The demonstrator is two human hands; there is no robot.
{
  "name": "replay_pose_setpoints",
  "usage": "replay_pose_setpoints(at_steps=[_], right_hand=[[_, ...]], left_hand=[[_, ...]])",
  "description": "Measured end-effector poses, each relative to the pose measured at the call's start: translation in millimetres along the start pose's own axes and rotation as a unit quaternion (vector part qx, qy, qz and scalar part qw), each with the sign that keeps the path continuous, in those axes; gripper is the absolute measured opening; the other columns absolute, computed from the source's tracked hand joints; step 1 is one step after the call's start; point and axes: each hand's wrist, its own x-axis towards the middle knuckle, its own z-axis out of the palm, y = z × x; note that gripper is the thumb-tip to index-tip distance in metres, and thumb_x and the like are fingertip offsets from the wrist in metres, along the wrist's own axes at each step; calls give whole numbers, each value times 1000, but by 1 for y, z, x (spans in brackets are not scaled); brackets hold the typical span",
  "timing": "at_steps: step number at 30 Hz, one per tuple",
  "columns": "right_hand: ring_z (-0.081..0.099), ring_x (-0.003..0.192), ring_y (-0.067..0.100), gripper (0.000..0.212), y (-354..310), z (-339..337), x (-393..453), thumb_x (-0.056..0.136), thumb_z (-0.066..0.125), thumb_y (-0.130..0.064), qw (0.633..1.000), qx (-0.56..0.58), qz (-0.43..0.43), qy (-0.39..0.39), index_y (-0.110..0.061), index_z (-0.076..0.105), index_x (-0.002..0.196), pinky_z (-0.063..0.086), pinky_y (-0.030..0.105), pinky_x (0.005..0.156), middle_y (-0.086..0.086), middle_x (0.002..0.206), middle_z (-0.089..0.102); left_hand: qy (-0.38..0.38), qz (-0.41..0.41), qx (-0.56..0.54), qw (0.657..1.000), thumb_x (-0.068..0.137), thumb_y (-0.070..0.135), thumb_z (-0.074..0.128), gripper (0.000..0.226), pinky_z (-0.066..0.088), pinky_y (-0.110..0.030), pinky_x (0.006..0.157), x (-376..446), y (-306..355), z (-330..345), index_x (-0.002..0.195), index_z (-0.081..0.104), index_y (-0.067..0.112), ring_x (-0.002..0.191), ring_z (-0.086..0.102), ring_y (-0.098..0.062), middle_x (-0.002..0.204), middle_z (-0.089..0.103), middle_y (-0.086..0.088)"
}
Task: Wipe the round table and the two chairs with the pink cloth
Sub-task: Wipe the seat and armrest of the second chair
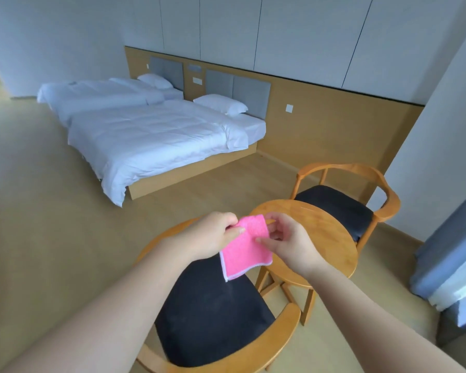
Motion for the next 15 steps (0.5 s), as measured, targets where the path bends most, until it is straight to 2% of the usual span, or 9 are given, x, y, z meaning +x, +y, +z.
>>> replay_pose_setpoints(at_steps=[3,6,11,15], right_hand=[[65,89,19,55,-5,12,37,82,73,-5,998,28,-5,-57,-25,50,128,56,29,80,5,99,67],[66,85,15,40,-13,32,69,82,70,4,995,45,-22,-81,-21,64,113,55,22,77,1,97,69],[66,95,18,41,-32,66,118,84,69,0,997,2,-36,-67,-10,64,123,53,24,86,-3,106,69],[63,88,14,44,-48,89,159,85,69,-3,997,-66,-41,-29,-9,61,127,49,15,81,-5,104,67]], left_hand=[[-12,-32,12,999,94,47,46,34,37,-36,56,8,-20,-18,74,49,19,57,42,-15,64,47,2],[-17,-47,44,998,96,44,47,29,35,-32,52,12,-38,-40,74,49,24,53,42,-12,62,47,6],[24,-66,23,997,94,42,52,27,43,-34,54,28,-79,-78,74,50,25,53,48,-14,63,51,2],[58,-38,-5,998,90,45,58,26,37,-29,52,60,-128,-101,72,53,28,54,47,-12,64,56,3]])
